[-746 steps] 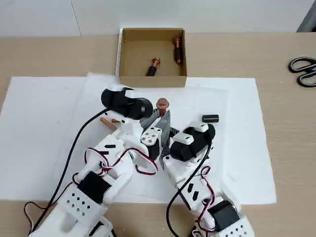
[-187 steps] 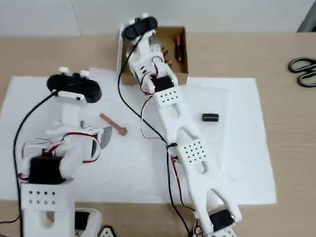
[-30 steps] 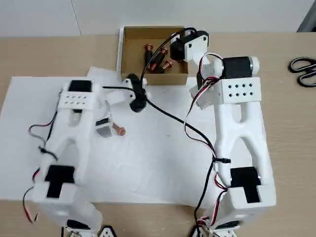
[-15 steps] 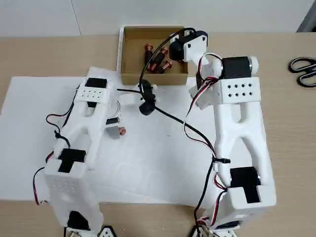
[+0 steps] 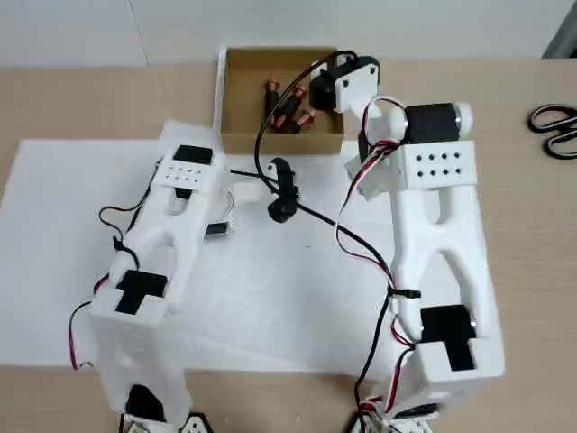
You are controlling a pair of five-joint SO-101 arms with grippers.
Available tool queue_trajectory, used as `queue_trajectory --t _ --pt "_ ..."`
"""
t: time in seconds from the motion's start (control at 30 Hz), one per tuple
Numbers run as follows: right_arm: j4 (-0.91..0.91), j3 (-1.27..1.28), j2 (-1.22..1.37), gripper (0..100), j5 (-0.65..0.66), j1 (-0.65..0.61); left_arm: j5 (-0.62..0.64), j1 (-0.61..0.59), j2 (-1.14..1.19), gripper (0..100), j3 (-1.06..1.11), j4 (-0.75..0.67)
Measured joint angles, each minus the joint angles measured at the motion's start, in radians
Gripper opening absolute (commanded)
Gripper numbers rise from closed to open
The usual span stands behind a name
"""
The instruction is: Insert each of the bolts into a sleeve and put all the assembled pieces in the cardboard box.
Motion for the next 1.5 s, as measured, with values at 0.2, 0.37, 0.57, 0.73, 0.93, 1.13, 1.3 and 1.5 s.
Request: queue_trajectory --t 0.2,0.37,0.57,0.73,0.93,1.13,1.3,1.5 --pt "0.0 0.0 0.0 0.4 0.0 0.0 0.074 0.003 0.006 1 -0.084 0.08" --pt "0.0 0.0 0.0 0.4 -0.026 0.0 0.284 0.008 0.006 1 -0.244 0.178" --pt "0.0 0.0 -0.003 0.4 -0.028 0.0 0.471 0.008 0.006 1 -0.465 0.322" --pt "0.0 0.0 -0.126 0.4 -0.028 0.0 0.694 0.0 -0.021 1 -0.537 0.336" --pt "0.0 0.031 -0.379 0.4 -0.028 -0.002 0.913 -0.012 -0.276 1 -0.539 0.342" --pt "0.0 0.249 -0.677 0.4 -0.028 0.0 0.959 0.005 -0.614 1 -0.413 0.347" --pt "-0.038 0.517 -0.982 0.4 -0.028 -0.002 1.109 0.014 -0.867 1 -0.212 0.259" --pt "-0.328 0.931 -1.24 0.4 -0.118 -0.003 1.412 0.014 -1.053 1 0.094 -0.018"
